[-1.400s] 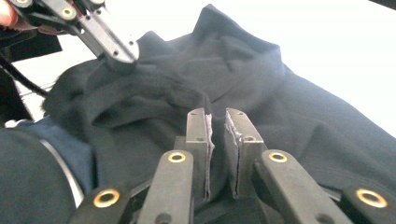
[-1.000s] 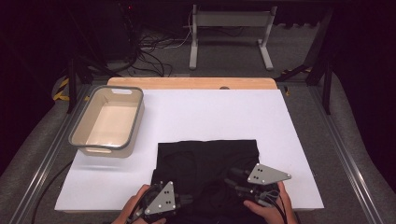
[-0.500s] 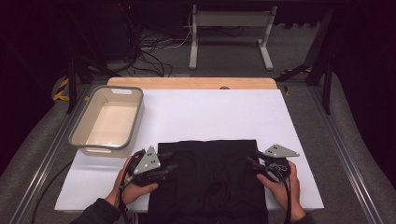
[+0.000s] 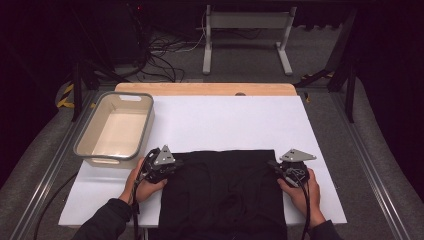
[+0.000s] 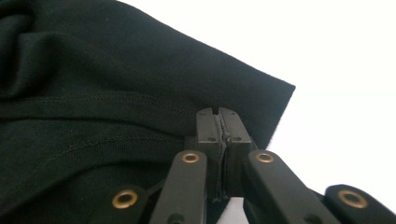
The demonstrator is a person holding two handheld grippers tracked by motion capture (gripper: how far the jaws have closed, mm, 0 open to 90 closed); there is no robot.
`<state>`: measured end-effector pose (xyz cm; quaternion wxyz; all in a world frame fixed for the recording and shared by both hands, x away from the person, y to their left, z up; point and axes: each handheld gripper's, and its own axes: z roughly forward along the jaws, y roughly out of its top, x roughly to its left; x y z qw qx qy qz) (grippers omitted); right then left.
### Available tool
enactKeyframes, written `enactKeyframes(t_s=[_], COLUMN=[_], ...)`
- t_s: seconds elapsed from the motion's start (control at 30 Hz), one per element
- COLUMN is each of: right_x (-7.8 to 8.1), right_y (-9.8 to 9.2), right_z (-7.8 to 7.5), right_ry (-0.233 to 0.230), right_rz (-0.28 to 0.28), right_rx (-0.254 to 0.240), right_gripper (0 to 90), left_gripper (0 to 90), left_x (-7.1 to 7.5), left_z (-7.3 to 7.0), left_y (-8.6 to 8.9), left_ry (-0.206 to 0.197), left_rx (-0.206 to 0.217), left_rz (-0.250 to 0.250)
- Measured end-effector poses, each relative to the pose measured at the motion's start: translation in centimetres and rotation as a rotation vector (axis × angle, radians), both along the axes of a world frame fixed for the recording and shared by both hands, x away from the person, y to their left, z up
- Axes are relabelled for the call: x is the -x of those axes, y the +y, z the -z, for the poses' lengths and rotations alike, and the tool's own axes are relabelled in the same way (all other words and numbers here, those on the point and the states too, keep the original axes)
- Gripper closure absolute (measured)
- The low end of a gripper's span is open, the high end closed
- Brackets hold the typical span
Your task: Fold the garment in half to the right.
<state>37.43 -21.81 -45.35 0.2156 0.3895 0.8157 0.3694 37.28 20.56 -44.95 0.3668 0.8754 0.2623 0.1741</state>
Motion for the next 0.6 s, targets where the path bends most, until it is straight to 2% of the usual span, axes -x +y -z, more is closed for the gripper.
enactKeyframes(t_s=[0.17,0.23,0.3,0.37,0.47,0.5,0.6], right_x=[1.0,1.5,1.9,2.3,2.8,2.9,3.2], right_y=[-0.5,-0.8,-1.1,-1.4,-1.6,-1.6,-1.8], right_z=[-1.1,-1.5,-2.0,-2.4,-2.7,-2.8,-2.8], right_ry=[-0.052,-0.073,-0.097,-0.111,-0.121,-0.126,-0.121], right_rz=[0.005,0.012,0.024,0.034,0.031,0.034,0.036], right_rx=[-0.021,-0.035,-0.045,-0.060,-0.064,-0.064,-0.072], right_gripper=[89.6,89.6,89.7,89.7,89.8,89.7,89.7], left_gripper=[86.9,86.9,87.0,87.0,87.0,87.0,87.0], left_x=[1.2,1.8,2.2,2.6,3.3,3.5,4.0], left_z=[-1.2,-1.8,-2.1,-2.4,-2.5,-2.3,-1.4], left_y=[0.6,0.9,1.2,1.4,1.8,1.9,1.8], left_ry=[-0.048,-0.077,-0.077,-0.092,-0.082,-0.062,-0.040], left_rx=[0.031,0.029,0.048,0.036,0.041,0.046,0.016], left_rz=[0.006,0.010,0.017,0.021,0.029,0.035,0.038])
